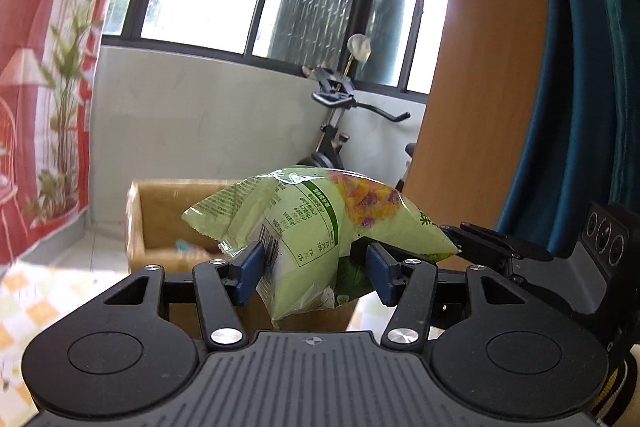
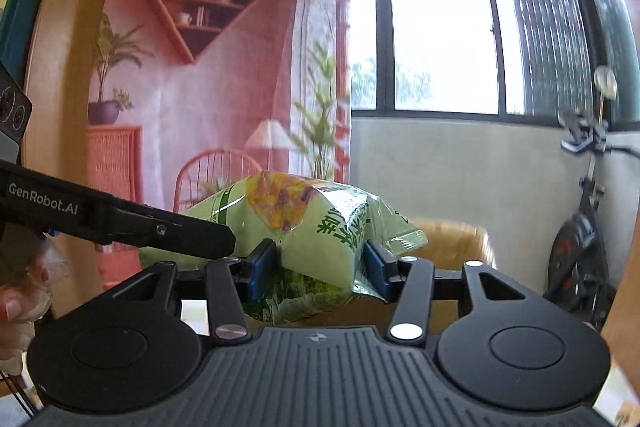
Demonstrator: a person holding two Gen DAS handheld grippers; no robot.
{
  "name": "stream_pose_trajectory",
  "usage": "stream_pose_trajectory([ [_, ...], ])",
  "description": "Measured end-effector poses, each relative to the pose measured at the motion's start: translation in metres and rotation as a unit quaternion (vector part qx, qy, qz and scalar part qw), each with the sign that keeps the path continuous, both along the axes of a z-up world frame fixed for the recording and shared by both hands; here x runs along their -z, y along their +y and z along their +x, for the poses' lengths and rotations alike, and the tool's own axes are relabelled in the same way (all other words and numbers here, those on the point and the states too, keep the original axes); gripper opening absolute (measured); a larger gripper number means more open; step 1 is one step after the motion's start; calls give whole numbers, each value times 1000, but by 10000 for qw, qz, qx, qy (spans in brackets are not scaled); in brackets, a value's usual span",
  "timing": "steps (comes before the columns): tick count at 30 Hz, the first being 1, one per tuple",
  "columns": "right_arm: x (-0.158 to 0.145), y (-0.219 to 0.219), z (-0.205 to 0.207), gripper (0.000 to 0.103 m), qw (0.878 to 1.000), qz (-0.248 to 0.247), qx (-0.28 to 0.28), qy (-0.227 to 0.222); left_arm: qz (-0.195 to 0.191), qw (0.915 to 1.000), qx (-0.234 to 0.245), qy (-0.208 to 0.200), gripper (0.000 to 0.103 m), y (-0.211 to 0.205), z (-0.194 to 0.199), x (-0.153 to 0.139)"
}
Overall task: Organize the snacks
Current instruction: 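Carry the green bag with both tools over the box, then open both tools to drop the green bag into the box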
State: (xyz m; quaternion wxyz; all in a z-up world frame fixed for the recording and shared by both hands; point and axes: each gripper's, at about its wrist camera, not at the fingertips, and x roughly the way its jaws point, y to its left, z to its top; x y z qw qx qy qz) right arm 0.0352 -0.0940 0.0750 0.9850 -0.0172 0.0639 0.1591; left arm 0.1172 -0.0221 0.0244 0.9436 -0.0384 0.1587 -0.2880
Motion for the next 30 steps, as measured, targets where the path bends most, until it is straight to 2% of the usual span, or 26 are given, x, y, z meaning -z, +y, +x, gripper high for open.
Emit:
stream_pose_trajectory([
  [2,-9,-5,13,51,10000,-12,-7,-66,161,9999,-17,-34,59,-7,15,-3],
  [5,-17,-6,37,51,9995,-286,-2,-146,362,9993,-60,-1,59,-15,40,-4],
  [10,-18,-11,85,51,9990,-454,-14,1,140,9991,-131,386,59,-17,90,-4],
  [13,-15,-15,115,51,9988,-473,-51,139,271,9979,-274,515,59,-25,116,-2],
  [17,-9,-19,149,51,9983,-447,-92,349,440,9963,-409,613,59,-23,137,0],
  [22,-2,-28,185,51,9975,-331,-101,615,323,9947,-527,819,59,-12,158,7],
  [30,16,-35,212,53,9937,-253,122,1085,365,9912,-751,1030,61,-11,175,14],
])
